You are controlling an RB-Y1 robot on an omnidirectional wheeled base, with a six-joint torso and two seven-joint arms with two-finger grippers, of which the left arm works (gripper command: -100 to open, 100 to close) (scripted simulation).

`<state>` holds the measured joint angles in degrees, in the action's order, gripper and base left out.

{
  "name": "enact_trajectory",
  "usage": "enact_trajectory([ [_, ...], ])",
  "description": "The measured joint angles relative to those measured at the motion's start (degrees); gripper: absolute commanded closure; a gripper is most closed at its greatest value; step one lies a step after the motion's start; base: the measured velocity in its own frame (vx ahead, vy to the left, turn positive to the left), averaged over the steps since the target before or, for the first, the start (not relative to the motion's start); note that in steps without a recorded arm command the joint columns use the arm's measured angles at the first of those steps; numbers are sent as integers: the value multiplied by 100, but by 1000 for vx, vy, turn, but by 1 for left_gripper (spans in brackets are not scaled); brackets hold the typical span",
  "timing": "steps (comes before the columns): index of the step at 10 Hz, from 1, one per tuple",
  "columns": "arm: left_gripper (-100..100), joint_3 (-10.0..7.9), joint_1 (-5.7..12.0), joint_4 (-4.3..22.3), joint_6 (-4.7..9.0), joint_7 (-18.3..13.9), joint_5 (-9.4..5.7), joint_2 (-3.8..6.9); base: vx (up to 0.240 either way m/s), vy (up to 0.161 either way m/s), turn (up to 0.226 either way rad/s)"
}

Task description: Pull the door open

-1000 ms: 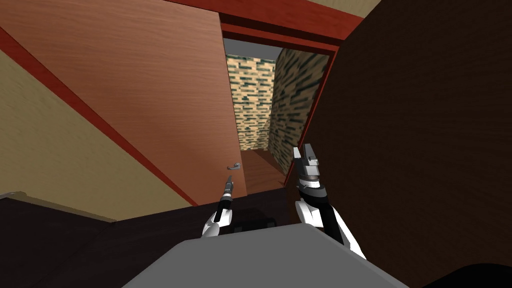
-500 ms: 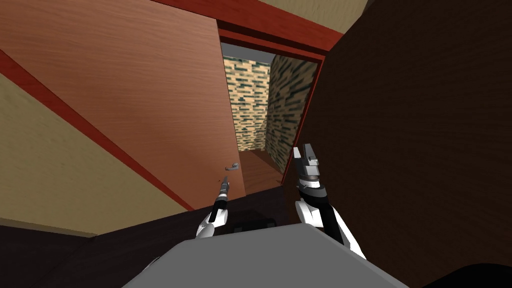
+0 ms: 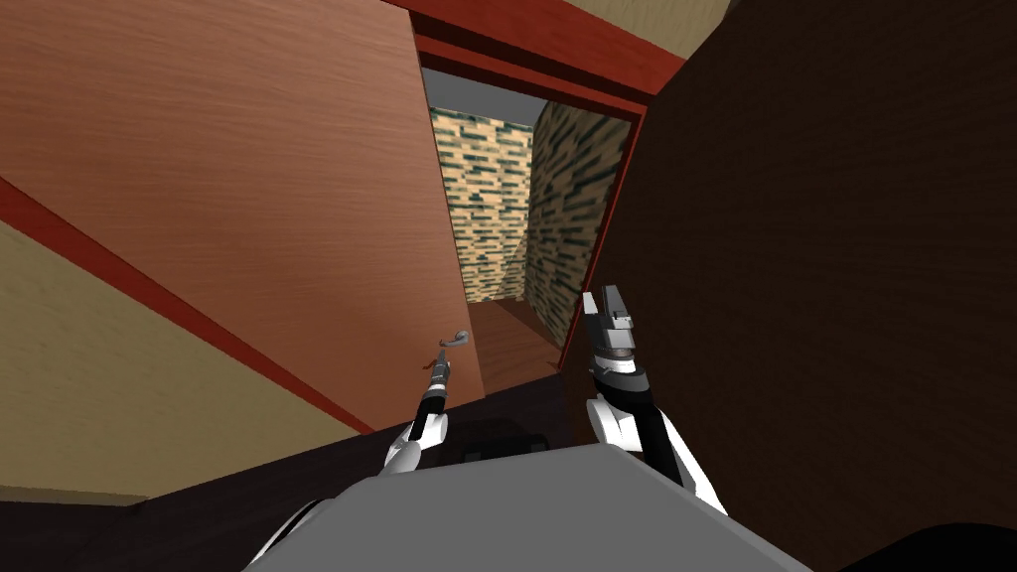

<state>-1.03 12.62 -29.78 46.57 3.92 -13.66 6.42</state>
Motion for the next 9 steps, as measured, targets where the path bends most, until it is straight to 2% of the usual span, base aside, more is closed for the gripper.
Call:
enact_trajectory([
  [3,-100,31,-24,-89,-19,-17,-144,54,214,-55,-15],
  [4,-100,39,5,-50,0,-28,-185,71,83,-30,0],
  [5,100,40,12,-43,8,-32,-190,72,-8,5,3],
  [9,100,48,6,-45,-8,-25,-180,60,-21,5,-6],
])
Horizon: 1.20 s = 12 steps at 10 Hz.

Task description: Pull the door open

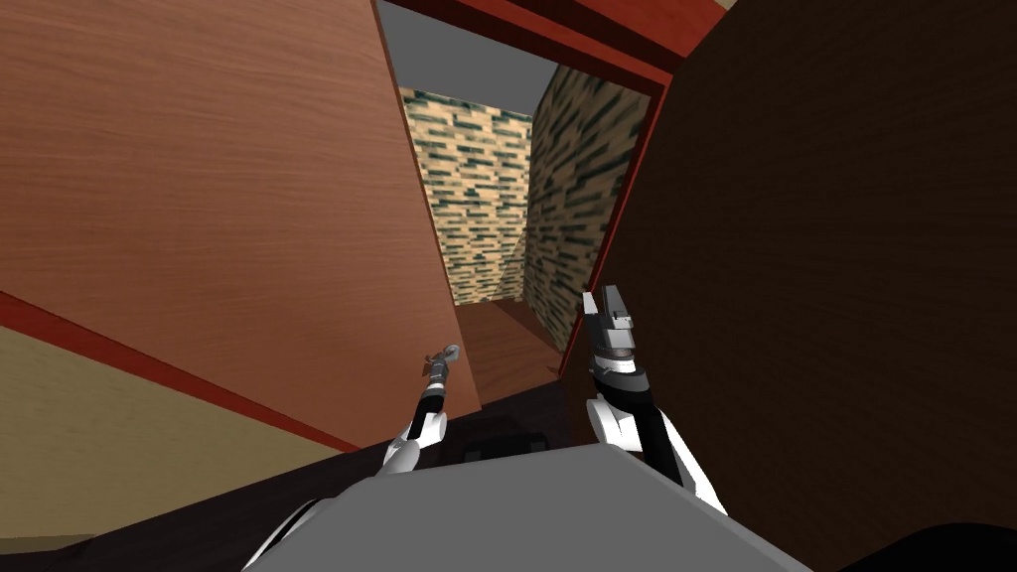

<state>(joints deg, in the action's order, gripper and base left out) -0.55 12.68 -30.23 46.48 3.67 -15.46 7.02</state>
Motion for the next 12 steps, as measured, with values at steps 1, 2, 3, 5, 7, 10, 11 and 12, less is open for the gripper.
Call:
enact_trajectory([
  [1,100,2,-5,4,-4,1,1,-3,0,0,0],
  [2,100,2,-6,4,-4,0,0,-3,-116,41,-115],
  [3,100,20,-5,-19,9,-32,19,39,-199,77,-134],
  [5,100,73,2,-21,50,-98,59,83,-196,68,-127],
  [7,100,148,-42,-18,77,-184,97,158,-185,-5,-91],
  [10,100,195,-70,46,144,-287,114,254,-110,-8,-29],
  [11,100,252,-78,47,183,-367,132,347,-182,27,-84],
  [12,100,293,-83,13,217,-439,145,407,-163,2,-40],
])
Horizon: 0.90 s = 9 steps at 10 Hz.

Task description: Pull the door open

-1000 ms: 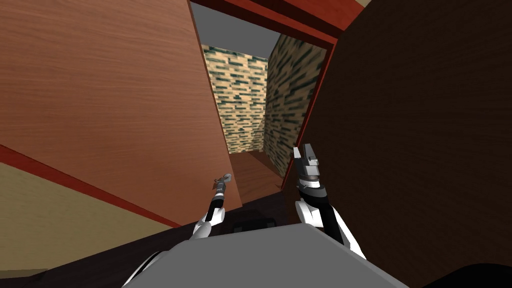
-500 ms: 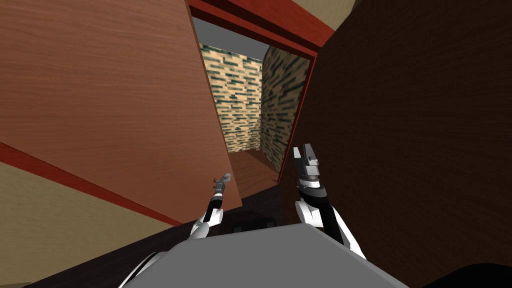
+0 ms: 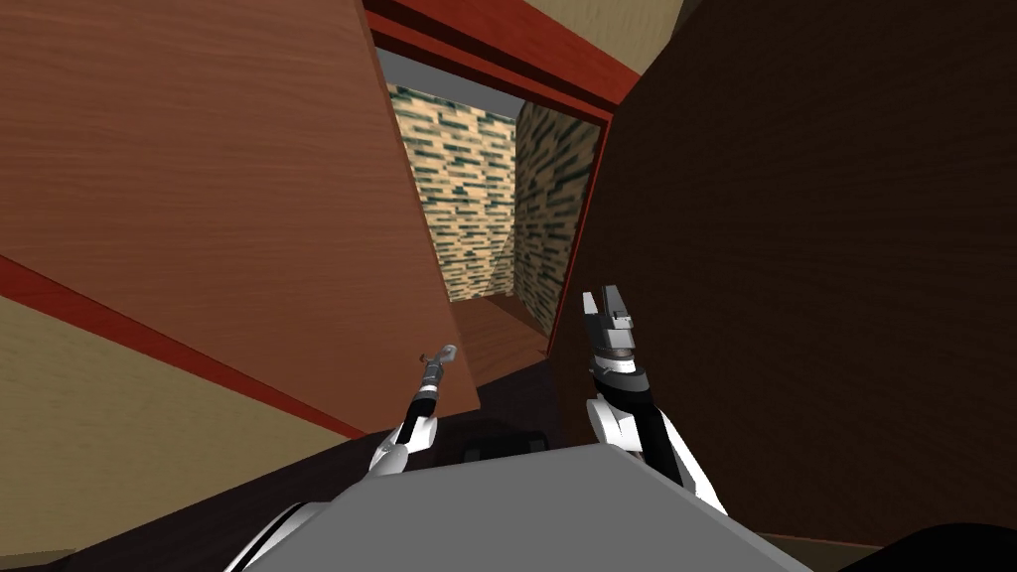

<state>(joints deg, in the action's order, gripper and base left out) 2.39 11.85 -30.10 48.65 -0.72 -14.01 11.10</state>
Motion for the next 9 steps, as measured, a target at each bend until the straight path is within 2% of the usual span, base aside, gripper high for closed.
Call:
enact_trajectory([
  [2,100,124,6,43,54,-186,53,138,-80,-9,6],
  [3,100,192,29,175,139,-296,86,186,-17,-2,13],
  [4,100,252,-58,69,113,-381,113,233,0,0,0],
  [5,100,310,-69,74,114,-474,137,282,14,1,6],
  [6,100,363,-133,-8,104,-556,157,321,17,4,-1],
  [8,100,450,-133,67,164,-724,200,375,6,0,-29],
  [9,100,460,-134,76,165,-743,206,371,-95,26,-161],
])
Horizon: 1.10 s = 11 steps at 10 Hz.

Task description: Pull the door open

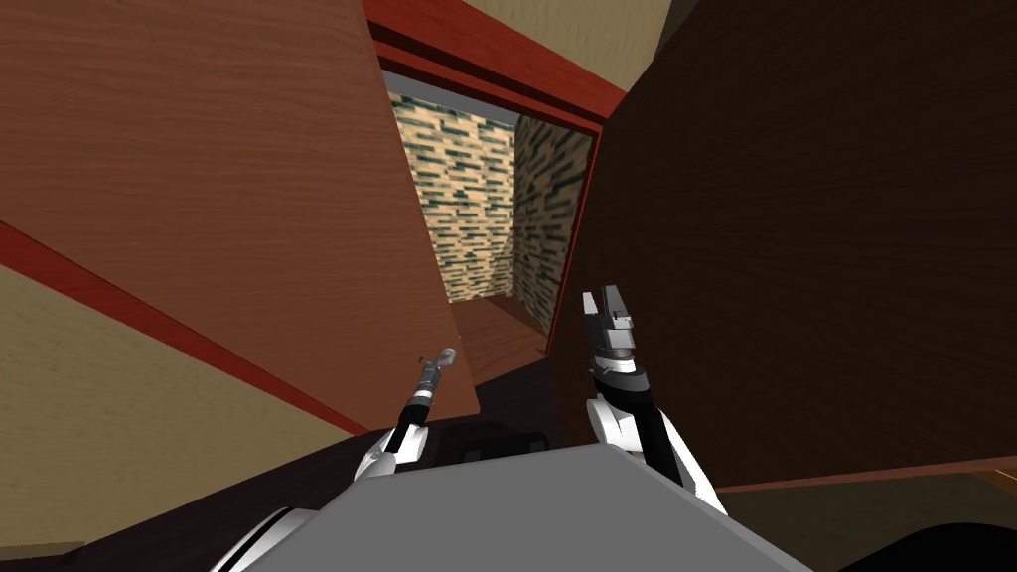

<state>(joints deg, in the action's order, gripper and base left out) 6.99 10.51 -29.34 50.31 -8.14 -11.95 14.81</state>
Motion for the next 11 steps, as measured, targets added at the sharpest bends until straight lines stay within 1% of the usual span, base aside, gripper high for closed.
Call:
enact_trajectory([
  [1,100,24,62,180,136,-78,2,55,-125,23,-106],
  [2,100,43,-97,-54,102,-135,6,123,-183,32,-194],
  [3,100,71,-138,9,203,-227,8,203,-192,52,-225],
  [4,100,106,-185,117,345,-343,13,285,-153,36,-155],
  [5,100,157,-193,306,513,-476,30,358,-96,4,-19],
  [6,100,177,-201,383,575,-535,37,372,-30,-13,27],
  [7,100,181,-242,345,554,-536,37,373,2,-10,11],
  [8,100,186,-152,534,635,-551,40,362,12,-5,-7],
  [9,100,180,-195,498,634,-553,38,378,16,-4,2],
  [10,100,171,-313,259,510,-531,31,401,-53,7,-185],
  [11,100,184,-325,286,571,-591,27,475,-95,18,-237],
])
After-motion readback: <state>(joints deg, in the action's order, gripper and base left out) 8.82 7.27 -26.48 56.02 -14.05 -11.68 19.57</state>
